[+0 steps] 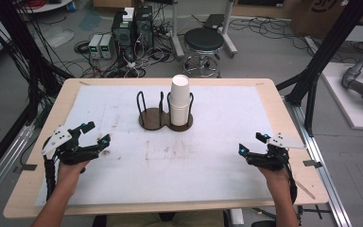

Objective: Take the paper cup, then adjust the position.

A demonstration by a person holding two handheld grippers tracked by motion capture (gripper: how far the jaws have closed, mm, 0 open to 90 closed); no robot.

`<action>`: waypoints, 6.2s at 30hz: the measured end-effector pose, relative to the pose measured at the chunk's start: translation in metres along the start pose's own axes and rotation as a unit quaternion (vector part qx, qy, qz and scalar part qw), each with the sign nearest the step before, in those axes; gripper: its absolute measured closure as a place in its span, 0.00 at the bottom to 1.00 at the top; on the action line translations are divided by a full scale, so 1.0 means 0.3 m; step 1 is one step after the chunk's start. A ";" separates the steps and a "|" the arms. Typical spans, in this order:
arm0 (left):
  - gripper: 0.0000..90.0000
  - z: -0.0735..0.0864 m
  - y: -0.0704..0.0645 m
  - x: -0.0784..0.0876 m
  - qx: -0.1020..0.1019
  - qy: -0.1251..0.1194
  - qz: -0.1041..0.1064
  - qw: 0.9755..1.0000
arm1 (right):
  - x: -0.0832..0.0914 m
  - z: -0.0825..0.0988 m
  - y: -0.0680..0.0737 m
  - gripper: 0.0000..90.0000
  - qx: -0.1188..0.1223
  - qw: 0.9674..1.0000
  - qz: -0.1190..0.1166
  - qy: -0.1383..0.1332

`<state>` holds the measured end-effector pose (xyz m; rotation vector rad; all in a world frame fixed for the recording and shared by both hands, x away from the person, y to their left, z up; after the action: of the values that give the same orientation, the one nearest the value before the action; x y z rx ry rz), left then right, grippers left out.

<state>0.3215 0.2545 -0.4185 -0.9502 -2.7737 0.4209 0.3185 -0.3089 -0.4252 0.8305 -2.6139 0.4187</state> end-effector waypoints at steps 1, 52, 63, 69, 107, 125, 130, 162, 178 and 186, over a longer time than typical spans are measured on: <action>0.18 0.000 0.000 0.000 0.000 0.000 0.000 1.000 | -0.002 0.002 -0.003 0.17 0.002 1.000 0.001 0.001; 0.16 0.030 -0.043 0.003 0.007 0.025 0.029 0.999 | -0.252 -0.483 0.061 0.17 0.085 0.991 -0.104 -0.019; 0.17 0.035 -0.052 -0.004 0.006 0.027 0.036 0.999 | -0.360 -0.622 0.073 0.17 0.098 0.986 -0.134 -0.011; 0.17 0.036 -0.053 -0.005 0.005 0.028 0.040 0.999 | -0.431 -0.674 0.080 0.17 0.096 0.984 -0.149 -0.006; 0.17 0.037 -0.048 -0.006 0.012 0.028 0.046 0.998 | -0.574 -0.813 0.103 0.39 0.104 0.984 -0.145 0.020; 0.17 0.038 -0.057 -0.009 0.015 0.029 0.055 0.998 | -0.404 -0.917 0.077 0.39 0.106 0.984 -0.132 -0.049; 0.17 0.039 -0.066 -0.012 0.012 0.028 0.063 0.998 | -0.324 -0.918 0.067 0.39 0.112 0.983 -0.131 -0.057; 0.17 0.061 -0.121 -0.002 -0.016 0.032 0.076 0.996 | -0.184 -0.519 0.122 0.39 0.106 0.979 -0.171 -0.037; 0.17 0.063 -0.127 0.021 0.001 0.033 0.083 0.996 | -0.224 -0.516 0.193 0.39 0.118 0.972 -0.201 -0.040; 0.16 0.057 -0.164 -0.007 -0.001 0.037 0.110 0.993 | -0.208 -0.524 0.205 0.39 0.115 0.969 -0.211 -0.050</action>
<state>0.2907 0.2126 -0.4190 -1.2519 -2.6131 0.4039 0.3685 -0.1701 -0.3223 1.4823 -2.4080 0.5725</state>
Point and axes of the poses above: each handheld gripper's, and its own axes: x roughly backward along the jaws, z roughly out of its underside, y roughly to its left, the point moved 3 cm from there along -x, roughly forward along the jaws, and after that the axes turned 13 degrees about x, right-handed, at the moved point
